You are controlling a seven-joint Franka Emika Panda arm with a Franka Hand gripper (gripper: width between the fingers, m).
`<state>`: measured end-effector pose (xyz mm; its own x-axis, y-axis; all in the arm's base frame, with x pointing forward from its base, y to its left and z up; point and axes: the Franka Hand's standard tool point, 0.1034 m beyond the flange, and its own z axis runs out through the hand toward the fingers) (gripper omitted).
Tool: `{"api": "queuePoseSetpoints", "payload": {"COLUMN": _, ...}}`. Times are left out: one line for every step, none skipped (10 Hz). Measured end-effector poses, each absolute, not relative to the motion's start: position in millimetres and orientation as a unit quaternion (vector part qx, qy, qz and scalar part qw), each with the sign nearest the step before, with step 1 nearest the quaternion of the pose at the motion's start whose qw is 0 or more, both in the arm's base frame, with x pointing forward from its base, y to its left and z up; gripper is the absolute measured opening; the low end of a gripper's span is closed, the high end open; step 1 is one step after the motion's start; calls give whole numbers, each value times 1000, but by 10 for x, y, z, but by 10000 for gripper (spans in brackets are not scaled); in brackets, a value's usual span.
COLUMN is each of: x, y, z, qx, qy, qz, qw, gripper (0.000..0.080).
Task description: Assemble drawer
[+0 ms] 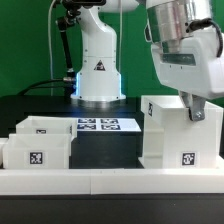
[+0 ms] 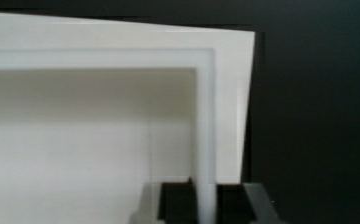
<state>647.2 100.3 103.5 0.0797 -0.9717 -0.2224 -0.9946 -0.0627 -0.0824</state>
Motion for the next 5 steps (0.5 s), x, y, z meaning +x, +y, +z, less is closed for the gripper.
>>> {"api": "queuePoseSetpoints", "payload": {"x": 6505, "y": 1011, "z": 1040, "qx": -724, "qy": 680, "qz": 56, "qw": 104, "gripper": 38}}
{"api": "queuePoseSetpoints", "payload": {"x": 6503, "y": 1008, "z": 1039, "qx": -725, "qy": 679, "qz": 61, "qw": 99, "gripper": 38}}
{"api": "queuePoseSetpoints", "payload": {"x": 6493, "y": 1005, "z": 1037, "qx": -725, "qy": 679, "qz": 64, "qw": 97, "gripper": 38}}
{"api": "queuePoseSetpoints", "payload": {"x": 6493, "y": 1008, "z": 1035, "qx": -726, "qy": 678, "qz": 64, "qw": 97, "gripper": 142}}
{"api": "queuePoseSetpoints", "payload": {"x": 6492, "y": 1013, "z": 1036, "qx": -727, "qy": 677, "qz": 64, "qw": 97, "gripper": 142}}
